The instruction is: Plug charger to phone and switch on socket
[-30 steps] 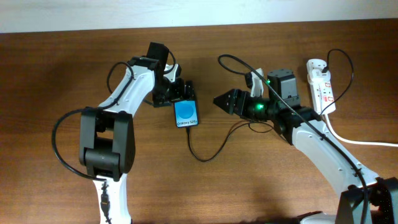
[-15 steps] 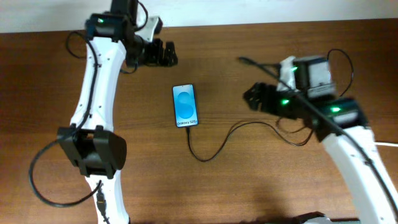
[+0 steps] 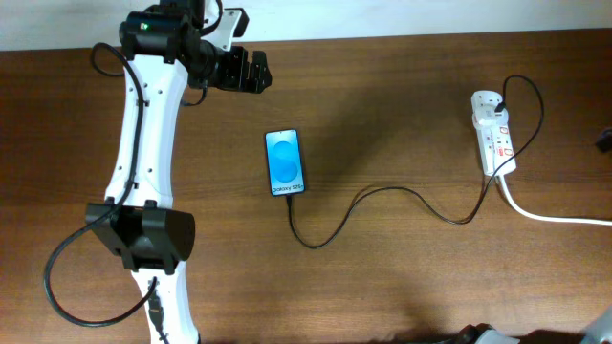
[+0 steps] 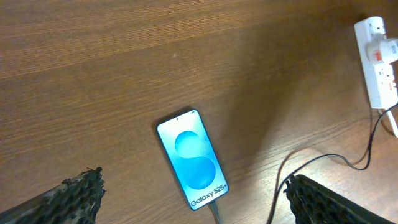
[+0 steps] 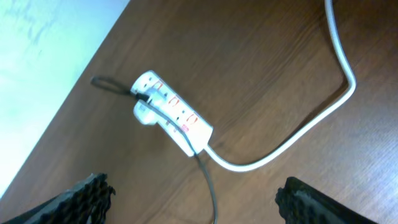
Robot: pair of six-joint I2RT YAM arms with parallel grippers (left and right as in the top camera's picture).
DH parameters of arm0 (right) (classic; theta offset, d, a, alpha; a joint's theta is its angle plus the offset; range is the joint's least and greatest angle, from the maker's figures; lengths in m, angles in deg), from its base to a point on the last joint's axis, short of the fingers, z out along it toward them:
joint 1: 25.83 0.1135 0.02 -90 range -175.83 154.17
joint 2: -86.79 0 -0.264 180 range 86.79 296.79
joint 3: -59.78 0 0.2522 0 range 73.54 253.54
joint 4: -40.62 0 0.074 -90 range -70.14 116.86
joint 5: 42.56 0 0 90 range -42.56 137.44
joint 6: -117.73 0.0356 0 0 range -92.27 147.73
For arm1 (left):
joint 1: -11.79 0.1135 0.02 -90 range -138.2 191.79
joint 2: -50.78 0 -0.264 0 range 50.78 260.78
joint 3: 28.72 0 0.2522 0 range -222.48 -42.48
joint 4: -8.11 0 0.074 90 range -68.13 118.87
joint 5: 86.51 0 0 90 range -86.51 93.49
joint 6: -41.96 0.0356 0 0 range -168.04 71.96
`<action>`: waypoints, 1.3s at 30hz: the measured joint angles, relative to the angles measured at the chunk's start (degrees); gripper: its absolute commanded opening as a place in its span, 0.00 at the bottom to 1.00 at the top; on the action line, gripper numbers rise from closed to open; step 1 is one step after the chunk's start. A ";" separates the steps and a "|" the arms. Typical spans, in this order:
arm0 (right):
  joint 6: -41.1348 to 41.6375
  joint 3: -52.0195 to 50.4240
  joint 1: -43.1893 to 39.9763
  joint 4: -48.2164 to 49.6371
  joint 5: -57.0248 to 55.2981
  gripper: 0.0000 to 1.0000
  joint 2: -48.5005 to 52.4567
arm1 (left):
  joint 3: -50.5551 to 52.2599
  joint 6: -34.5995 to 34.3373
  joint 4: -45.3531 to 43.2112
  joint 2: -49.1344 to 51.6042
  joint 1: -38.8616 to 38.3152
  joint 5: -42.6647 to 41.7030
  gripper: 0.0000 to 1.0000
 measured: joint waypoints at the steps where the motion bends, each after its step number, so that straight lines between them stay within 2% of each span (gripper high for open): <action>1: -0.44 0.02 -1.81 1.68 1.20 0.90 2.16 | 0.00 0.00 0.04 0.00 0.00 0.15 0.99; 4: -2.29 0.02 -3.69 4.98 2.62 0.95 8.74 | 0.00 0.00 0.04 0.00 0.00 0.44 0.99; 11: -6.29 0.07 -3.39 11.58 10.19 0.95 24.68 | 0.00 0.00 0.07 0.00 0.00 0.61 1.00; 17: -6.49 0.07 2.82 18.56 10.71 0.96 31.87 | 0.00 0.00 0.04 0.00 0.00 0.61 0.99; 24: -6.78 0.09 7.72 22.23 5.05 0.95 36.87 | 0.00 0.00 0.07 0.00 0.00 0.61 0.99; 30: -10.43 0.09 11.10 26.82 2.12 0.95 39.15 | 0.00 0.00 0.07 0.00 0.00 0.61 0.99; 39: -11.13 0.09 13.55 29.97 -0.55 0.96 42.80 | 0.00 0.00 0.09 0.00 0.00 0.61 0.99</action>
